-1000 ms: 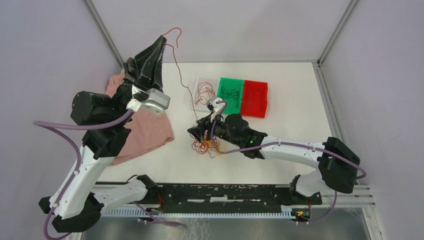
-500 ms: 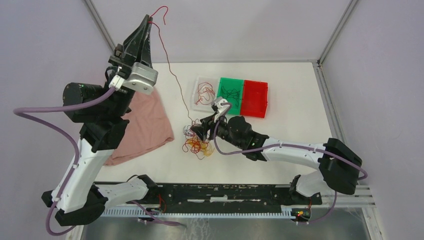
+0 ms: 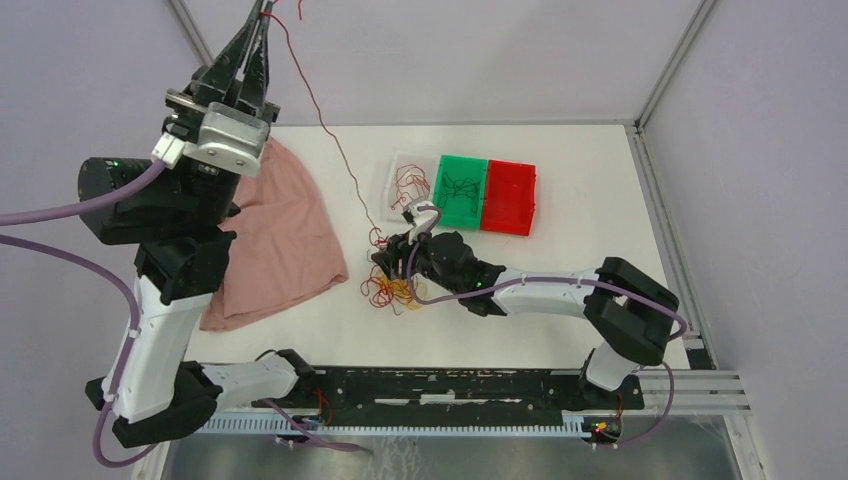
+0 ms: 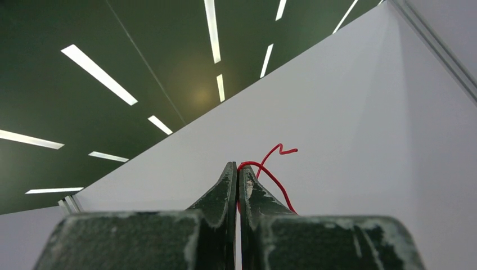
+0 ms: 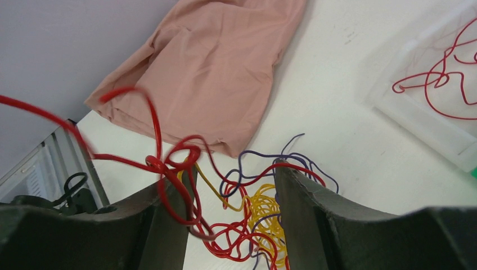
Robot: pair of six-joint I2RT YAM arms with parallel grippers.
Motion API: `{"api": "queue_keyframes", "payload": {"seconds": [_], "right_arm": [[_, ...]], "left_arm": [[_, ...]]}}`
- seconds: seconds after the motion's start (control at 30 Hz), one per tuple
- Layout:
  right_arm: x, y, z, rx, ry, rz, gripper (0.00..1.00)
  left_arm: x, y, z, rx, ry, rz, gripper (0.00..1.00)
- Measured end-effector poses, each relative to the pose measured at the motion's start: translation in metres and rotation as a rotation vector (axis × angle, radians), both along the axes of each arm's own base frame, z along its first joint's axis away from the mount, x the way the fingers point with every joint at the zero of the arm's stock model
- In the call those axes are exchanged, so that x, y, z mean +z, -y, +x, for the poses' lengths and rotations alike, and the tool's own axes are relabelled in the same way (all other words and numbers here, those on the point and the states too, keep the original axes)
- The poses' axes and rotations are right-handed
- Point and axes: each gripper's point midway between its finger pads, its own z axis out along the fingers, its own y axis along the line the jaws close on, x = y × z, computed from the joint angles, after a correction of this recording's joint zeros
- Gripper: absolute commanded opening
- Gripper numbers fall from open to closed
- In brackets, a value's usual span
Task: Untangle the cables
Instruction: Untie the cable.
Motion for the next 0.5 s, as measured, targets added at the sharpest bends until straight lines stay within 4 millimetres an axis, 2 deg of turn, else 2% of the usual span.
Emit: {"api": "queue_keyframes", "payload": {"seconds": [0.17, 0.27, 0.37, 0.5], "right_arm": [[-0.017, 0.007, 0.006, -0.057, -0.022, -0.006, 0.58], [-0.035, 0.013, 0.007, -0.088, -0.047, -0.026, 0.56], [-0.056, 0.022, 0.007, -0.120, -0.076, -0.058, 0.56], [-0.073, 0.033, 0.006, -0.156, -0.098, -0.088, 0.54]], "left_arm": [[0.032, -0.008, -0.010, -0.003, 0.059, -0.044, 0.03], [0.058, -0.014, -0.022, -0.012, 0.127, -0.082, 0.03], [0.076, -0.017, -0.033, -0.016, 0.195, -0.097, 0.03], [0.094, -0.024, -0.048, -0.012, 0.276, -0.115, 0.03]]}}
